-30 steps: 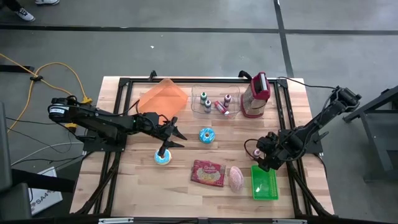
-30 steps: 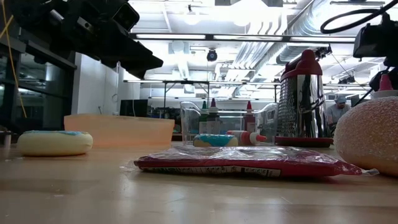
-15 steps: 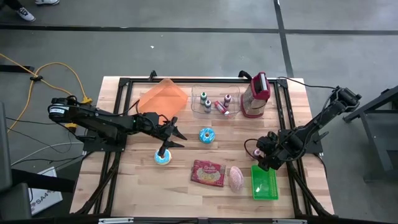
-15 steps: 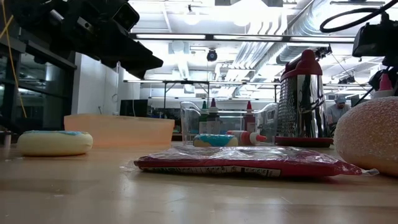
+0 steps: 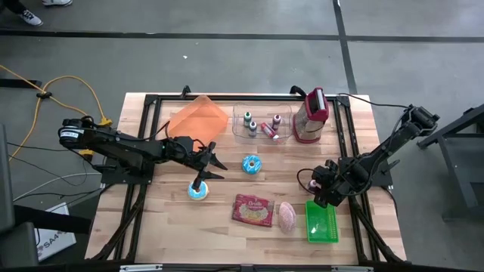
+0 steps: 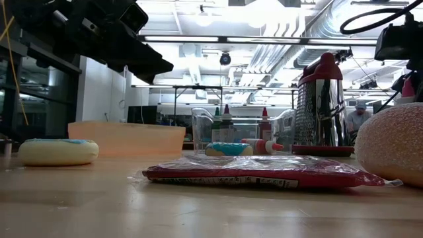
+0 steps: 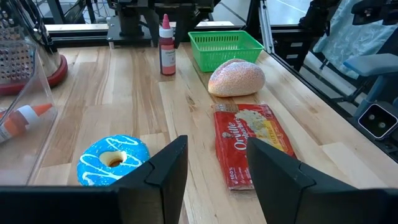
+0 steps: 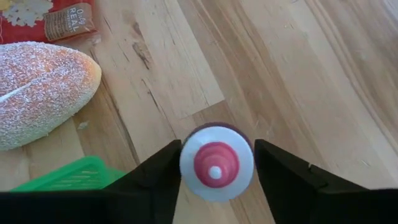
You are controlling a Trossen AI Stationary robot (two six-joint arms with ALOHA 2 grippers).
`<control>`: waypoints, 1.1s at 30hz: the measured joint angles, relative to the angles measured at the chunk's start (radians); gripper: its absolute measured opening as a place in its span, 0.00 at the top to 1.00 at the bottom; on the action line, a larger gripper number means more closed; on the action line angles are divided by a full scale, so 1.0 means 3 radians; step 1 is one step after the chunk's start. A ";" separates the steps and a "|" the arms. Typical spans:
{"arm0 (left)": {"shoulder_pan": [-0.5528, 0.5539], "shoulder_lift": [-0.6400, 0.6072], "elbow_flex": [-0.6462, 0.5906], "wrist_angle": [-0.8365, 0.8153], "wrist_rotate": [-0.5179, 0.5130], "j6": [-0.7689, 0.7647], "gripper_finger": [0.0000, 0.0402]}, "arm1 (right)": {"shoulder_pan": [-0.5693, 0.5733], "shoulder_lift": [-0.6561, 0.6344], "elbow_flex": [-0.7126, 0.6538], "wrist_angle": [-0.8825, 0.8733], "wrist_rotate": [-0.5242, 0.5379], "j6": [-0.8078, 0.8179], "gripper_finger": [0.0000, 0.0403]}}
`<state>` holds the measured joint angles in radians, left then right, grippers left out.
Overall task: Pick & Place Food Item
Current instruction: Put the left red food coloring bottle into the transparent bin
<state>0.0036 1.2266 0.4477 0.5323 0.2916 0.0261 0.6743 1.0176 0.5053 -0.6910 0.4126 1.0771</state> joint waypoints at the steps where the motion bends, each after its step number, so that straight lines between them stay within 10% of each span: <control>1: -0.0001 0.0000 0.0000 0.0001 -0.0001 0.0000 0.61 | 0.0000 0.0000 0.0000 0.0000 0.0000 0.0000 0.57; 33: -0.0001 0.0000 0.0000 0.0000 -0.0001 0.0000 0.61 | -0.0107 0.0001 0.0094 0.0057 0.0022 -0.0130 0.65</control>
<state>0.0032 1.2266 0.4477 0.5324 0.2913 0.0261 0.6422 1.0180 0.5335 -0.6740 0.4191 1.0382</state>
